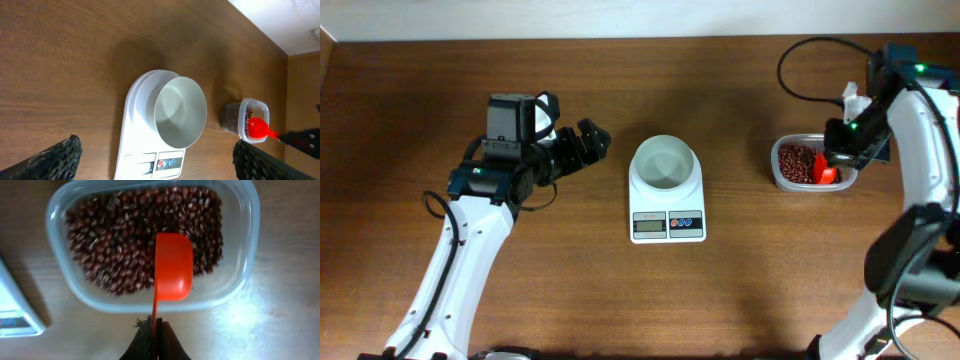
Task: Scoop item into bowl and weigh 50g on scale
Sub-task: 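Carry the scoop with the right gripper into the bean tub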
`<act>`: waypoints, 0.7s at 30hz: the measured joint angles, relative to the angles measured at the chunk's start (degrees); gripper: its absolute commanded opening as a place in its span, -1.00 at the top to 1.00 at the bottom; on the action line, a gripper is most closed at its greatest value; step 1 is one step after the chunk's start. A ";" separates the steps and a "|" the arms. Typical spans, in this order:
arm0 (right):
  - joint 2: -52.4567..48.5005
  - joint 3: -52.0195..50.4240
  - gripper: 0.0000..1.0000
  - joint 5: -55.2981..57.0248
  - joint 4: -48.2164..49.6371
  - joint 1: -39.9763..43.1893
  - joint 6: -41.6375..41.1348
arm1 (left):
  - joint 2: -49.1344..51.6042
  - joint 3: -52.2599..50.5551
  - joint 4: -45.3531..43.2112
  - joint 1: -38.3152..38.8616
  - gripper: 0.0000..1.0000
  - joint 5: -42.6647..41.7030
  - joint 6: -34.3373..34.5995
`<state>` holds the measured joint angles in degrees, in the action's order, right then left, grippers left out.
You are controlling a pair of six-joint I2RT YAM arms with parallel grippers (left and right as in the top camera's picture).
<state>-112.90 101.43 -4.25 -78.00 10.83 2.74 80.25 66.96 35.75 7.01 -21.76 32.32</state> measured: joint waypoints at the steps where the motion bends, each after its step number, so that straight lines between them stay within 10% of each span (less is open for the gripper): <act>1: -0.76 0.00 0.92 0.35 0.61 0.00 0.50 | 0.00 0.00 0.00 0.00 -0.98 0.00 0.00; 13: -0.87 0.00 0.90 1.44 3.56 0.00 1.16 | 0.00 0.00 0.94 0.00 -0.98 1.29 0.00; 21: -1.70 0.00 0.10 1.66 4.79 0.00 1.73 | 0.00 0.00 1.29 0.00 -0.98 1.70 0.00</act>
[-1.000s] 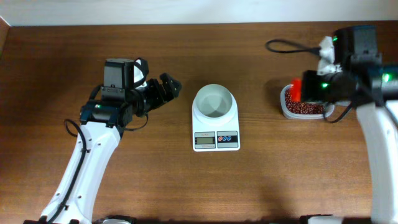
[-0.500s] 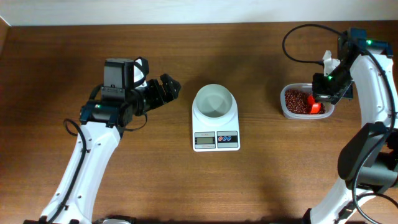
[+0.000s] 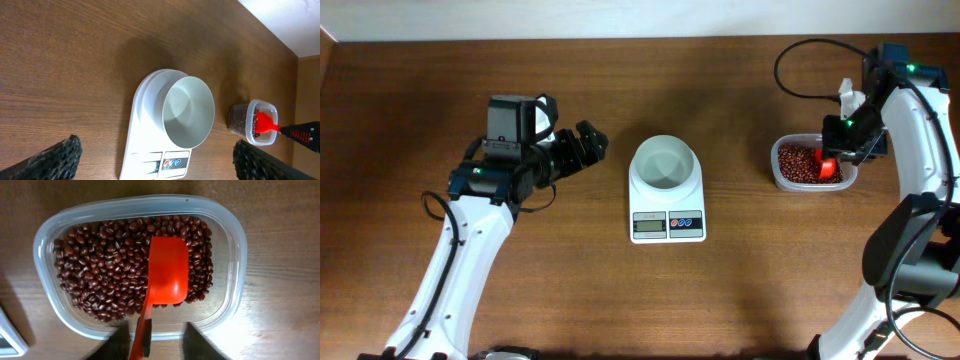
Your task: Scoop item into bowl and weigh 50g on scale
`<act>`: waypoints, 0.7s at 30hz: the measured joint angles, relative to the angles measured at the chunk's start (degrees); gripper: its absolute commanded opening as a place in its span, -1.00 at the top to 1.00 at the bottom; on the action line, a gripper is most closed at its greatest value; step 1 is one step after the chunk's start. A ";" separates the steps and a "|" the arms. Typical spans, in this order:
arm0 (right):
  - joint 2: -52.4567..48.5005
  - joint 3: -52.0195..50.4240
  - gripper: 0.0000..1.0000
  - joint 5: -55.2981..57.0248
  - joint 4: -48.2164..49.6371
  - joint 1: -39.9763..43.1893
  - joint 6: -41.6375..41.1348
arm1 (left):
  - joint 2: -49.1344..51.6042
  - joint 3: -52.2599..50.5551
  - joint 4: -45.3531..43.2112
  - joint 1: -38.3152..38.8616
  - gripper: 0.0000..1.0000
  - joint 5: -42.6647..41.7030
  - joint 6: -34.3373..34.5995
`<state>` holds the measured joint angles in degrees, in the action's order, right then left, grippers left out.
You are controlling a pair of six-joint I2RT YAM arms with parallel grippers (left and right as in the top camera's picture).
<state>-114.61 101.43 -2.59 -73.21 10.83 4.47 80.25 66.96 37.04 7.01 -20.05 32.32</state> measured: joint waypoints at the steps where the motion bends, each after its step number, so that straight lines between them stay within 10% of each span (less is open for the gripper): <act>1: -0.04 0.00 0.09 0.04 0.02 0.00 0.11 | 0.00 0.00 0.00 0.00 -0.98 0.02 -0.02; 18: -0.13 0.00 0.34 0.02 2.16 0.00 -1.46 | 0.00 0.00 0.00 0.00 -0.97 0.85 0.00; 21: -0.13 0.00 0.33 0.00 2.19 0.00 -1.53 | 0.00 0.00 -0.04 0.00 -0.14 1.44 -2.60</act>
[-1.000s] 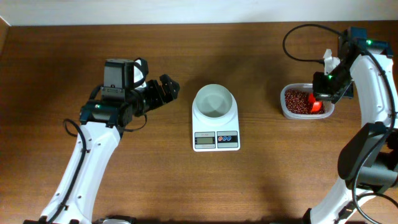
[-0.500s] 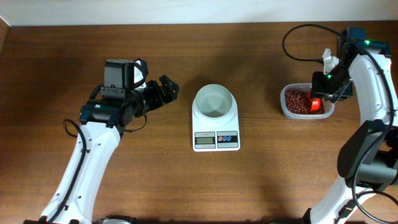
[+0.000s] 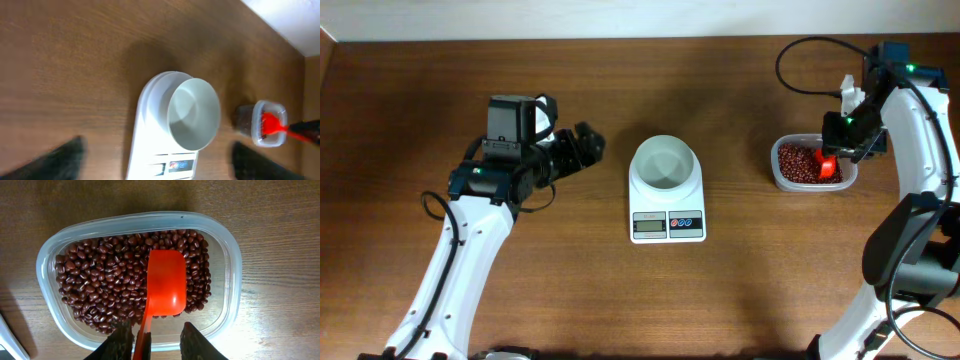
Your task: Scoop item into bowl and weigh 50g on scale
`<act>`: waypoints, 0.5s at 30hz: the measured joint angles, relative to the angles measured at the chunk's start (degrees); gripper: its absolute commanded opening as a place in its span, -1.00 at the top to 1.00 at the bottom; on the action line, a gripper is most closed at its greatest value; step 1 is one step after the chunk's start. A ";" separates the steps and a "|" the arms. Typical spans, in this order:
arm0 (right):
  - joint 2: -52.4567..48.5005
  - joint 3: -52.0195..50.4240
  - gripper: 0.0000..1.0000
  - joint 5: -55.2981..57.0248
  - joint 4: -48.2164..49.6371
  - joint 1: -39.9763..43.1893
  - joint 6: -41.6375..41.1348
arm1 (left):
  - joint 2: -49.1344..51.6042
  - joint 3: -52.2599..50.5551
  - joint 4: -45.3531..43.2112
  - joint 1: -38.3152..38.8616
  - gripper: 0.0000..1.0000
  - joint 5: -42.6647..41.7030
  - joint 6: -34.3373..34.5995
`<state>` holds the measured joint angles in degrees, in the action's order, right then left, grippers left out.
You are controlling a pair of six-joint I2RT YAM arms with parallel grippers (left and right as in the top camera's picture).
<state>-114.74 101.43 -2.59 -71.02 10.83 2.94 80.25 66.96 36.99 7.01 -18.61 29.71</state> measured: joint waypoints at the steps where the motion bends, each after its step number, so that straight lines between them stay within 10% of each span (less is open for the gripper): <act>1: 0.00 0.00 0.32 0.00 0.00 0.00 0.07 | 0.00 0.00 0.02 0.00 -0.11 0.44 -2.03; 3: 0.00 0.00 0.32 0.02 0.02 0.00 0.04 | 0.00 0.00 0.04 0.00 0.09 0.92 -4.90; 5: -0.02 0.00 0.23 0.02 0.00 0.00 0.04 | 0.00 0.00 0.13 0.00 1.00 1.03 -7.02; 9: -0.02 0.00 -0.01 0.02 0.02 0.00 0.04 | 0.00 0.00 1.55 0.81 1.00 -0.28 -10.19; 11: -0.02 0.00 -0.97 -0.02 0.00 0.00 -0.11 | 0.00 0.00 2.21 3.50 1.00 -0.44 -12.83; 15: -0.04 0.00 -0.98 0.02 0.00 0.00 0.00 | 0.00 0.00 0.92 13.44 1.00 4.20 -15.41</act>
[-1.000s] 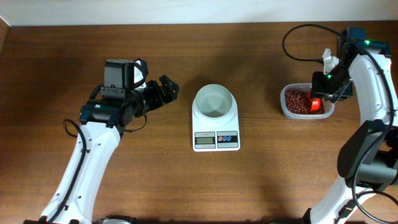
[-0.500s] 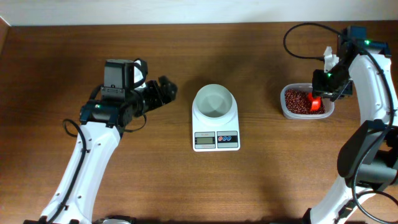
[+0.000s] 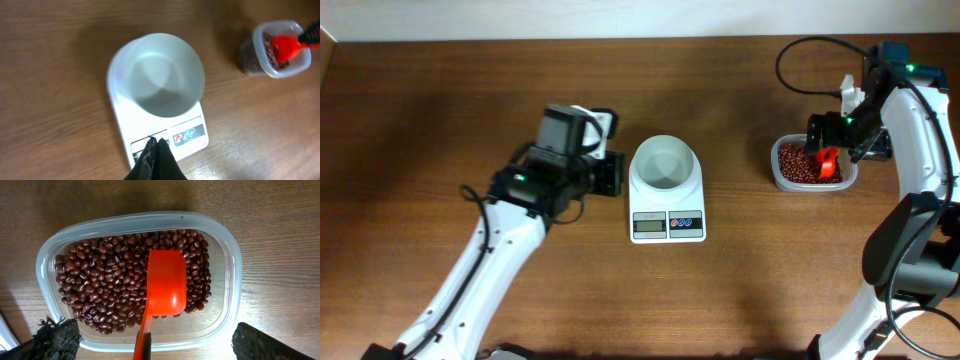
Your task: Scoop item into bowl and weigh 50g on scale
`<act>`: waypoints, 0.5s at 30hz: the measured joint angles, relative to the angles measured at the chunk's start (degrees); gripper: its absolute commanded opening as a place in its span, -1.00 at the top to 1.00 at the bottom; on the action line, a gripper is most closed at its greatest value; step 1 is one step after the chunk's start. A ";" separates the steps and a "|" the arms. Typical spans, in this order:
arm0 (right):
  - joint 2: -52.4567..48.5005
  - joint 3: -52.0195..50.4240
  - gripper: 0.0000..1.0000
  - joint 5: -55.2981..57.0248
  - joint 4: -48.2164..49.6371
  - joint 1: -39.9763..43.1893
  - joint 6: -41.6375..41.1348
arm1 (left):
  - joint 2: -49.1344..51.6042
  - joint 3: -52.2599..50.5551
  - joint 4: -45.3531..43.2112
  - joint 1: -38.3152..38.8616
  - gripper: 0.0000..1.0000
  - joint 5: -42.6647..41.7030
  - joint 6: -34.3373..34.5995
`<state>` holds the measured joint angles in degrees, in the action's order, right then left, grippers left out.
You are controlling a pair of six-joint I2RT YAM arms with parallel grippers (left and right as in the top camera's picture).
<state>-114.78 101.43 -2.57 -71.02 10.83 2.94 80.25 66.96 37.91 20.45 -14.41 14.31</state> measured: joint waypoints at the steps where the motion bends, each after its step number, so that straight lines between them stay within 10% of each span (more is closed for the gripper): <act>1: -0.02 0.00 -0.97 0.00 0.00 0.00 -0.02 | 0.00 0.00 -0.33 1.70 1.00 1.03 0.00; 15: -0.09 0.00 -0.97 0.00 0.15 0.00 0.00 | 10.82 0.00 -11.19 25.00 1.00 23.74 2.01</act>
<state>-114.87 101.43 -2.57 -70.87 10.83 2.94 91.07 66.96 26.72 45.45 9.32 16.32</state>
